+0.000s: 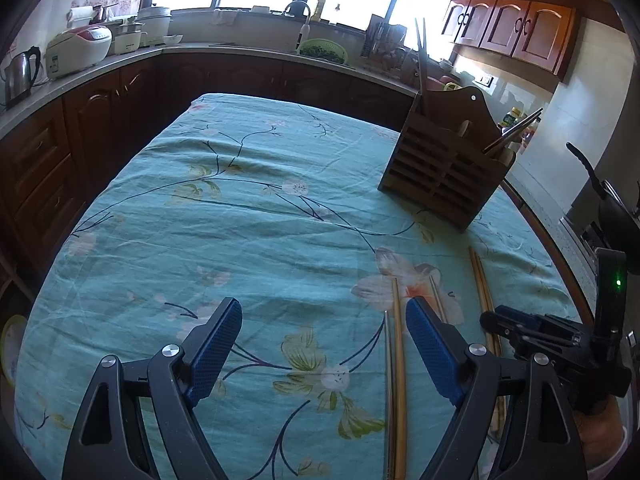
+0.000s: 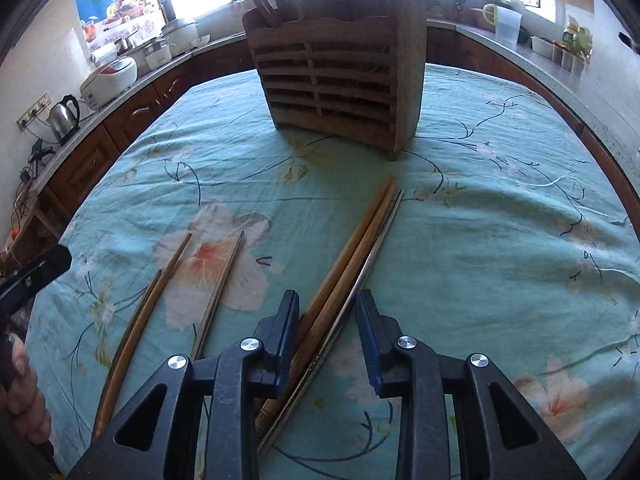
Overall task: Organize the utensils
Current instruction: 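Close the right gripper on a bamboo chopstick while the left gripper grasps another bamboo chopstick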
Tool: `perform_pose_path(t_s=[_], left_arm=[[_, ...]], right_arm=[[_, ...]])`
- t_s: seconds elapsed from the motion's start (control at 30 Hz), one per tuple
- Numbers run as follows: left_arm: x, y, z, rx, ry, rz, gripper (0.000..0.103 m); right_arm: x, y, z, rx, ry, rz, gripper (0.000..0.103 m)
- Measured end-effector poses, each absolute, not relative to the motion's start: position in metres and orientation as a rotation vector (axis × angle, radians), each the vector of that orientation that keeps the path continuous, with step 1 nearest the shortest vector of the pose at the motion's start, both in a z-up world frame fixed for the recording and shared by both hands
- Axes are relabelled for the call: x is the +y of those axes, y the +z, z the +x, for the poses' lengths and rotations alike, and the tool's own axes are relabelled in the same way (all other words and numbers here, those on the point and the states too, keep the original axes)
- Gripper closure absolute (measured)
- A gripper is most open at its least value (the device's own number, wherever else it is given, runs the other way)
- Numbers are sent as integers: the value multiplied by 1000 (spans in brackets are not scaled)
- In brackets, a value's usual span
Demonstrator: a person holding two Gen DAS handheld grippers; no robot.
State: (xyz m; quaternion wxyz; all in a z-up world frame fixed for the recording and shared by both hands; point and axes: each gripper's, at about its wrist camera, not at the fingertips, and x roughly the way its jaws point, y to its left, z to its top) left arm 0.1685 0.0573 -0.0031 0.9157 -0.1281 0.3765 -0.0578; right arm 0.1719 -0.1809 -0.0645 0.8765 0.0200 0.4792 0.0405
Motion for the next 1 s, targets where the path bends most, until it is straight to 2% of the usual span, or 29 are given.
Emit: perform_pose_path(t_s=[0.23,0.4,0.47,0.83,0.9,0.97,1.0], left_arm=[[50,-7,173,788,-138,-265,19],[31,-9,184,811,-179,-226,19],[23,-9,189,826,-194,-202,19],[-1,-15,219,859,-241,-91,21],[-10,-20,230,879,-256,-54,26],[-19,-28,243,920,-272,-12,45],[-23,-33,248,945,-282,5,50]], right_arm=[[-208,-55,123,1038,116,48,71],[-224,-33,126,922,81,179,69],[-219,-31,137,905,75,188,73],[-215,-61,177,972,-24,146,80],[-218,-62,182,971,-20,161,80],[-220,-63,188,970,-21,170,81],[-221,-63,191,972,-23,168,81]])
